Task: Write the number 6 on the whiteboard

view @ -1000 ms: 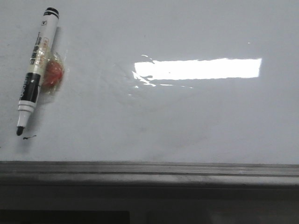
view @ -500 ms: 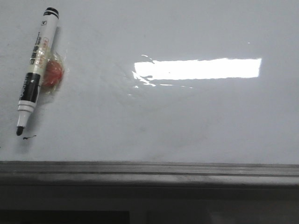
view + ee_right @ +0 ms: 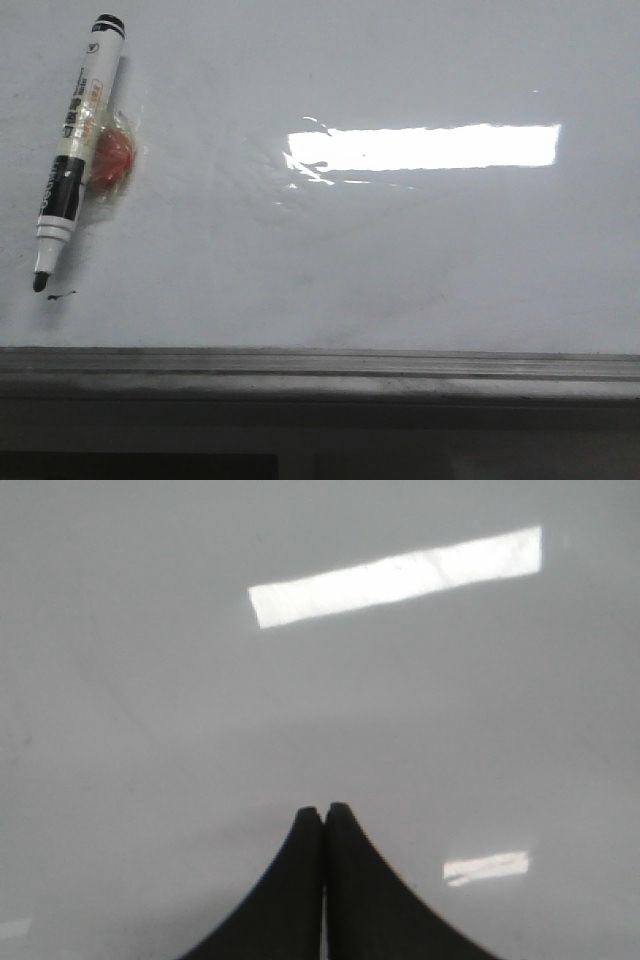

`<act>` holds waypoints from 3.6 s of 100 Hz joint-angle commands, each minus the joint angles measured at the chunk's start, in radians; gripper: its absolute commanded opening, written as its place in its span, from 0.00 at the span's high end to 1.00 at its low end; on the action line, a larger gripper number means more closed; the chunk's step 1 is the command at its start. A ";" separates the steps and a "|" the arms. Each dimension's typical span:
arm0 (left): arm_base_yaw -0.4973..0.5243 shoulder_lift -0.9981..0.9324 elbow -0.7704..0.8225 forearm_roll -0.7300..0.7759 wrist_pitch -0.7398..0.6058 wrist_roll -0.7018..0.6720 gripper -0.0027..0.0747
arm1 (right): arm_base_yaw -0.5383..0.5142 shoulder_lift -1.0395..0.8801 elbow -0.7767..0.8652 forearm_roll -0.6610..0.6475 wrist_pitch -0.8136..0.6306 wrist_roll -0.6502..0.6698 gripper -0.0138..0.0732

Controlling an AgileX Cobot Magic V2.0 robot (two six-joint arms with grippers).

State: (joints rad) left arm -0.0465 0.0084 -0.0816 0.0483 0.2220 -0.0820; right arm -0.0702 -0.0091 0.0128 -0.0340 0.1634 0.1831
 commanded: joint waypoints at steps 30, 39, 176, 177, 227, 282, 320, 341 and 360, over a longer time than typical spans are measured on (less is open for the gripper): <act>0.005 0.260 -0.225 -0.040 -0.095 0.000 0.99 | -0.005 0.220 -0.229 0.034 0.086 0.000 0.91; 0.005 0.273 -0.230 -0.021 -0.093 0.000 0.99 | -0.005 0.239 -0.257 0.034 0.072 0.000 0.91; -0.736 0.819 -0.214 -0.158 -0.509 -0.003 0.34 | -0.005 0.239 -0.254 0.034 0.095 0.000 0.91; -0.734 0.830 -0.214 -0.162 -0.512 -0.003 0.34 | -0.005 0.239 -0.254 0.034 0.095 0.000 0.91; -0.732 0.960 -0.212 -0.302 -0.586 -0.003 0.73 | -0.005 0.239 -0.254 0.034 0.091 0.000 0.91; -0.745 0.913 -0.212 -0.286 -0.529 0.022 0.99 | 0.196 0.242 -0.257 0.040 0.112 0.000 0.91; -0.834 0.814 -0.281 0.001 -0.306 0.025 0.99 | 0.637 0.382 -0.302 0.040 0.154 -0.074 0.88; -0.895 0.814 -0.311 0.157 -0.303 0.025 0.99 | 0.838 0.509 -0.421 0.034 0.154 -0.083 0.58; -0.907 0.818 -0.319 0.174 -0.315 0.025 0.99 | 0.971 0.650 -0.547 0.022 0.136 -0.083 0.50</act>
State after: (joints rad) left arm -0.9462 0.8316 -0.3665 0.2151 -0.0147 -0.0563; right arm 0.8637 0.5813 -0.4540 0.0000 0.3857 0.1128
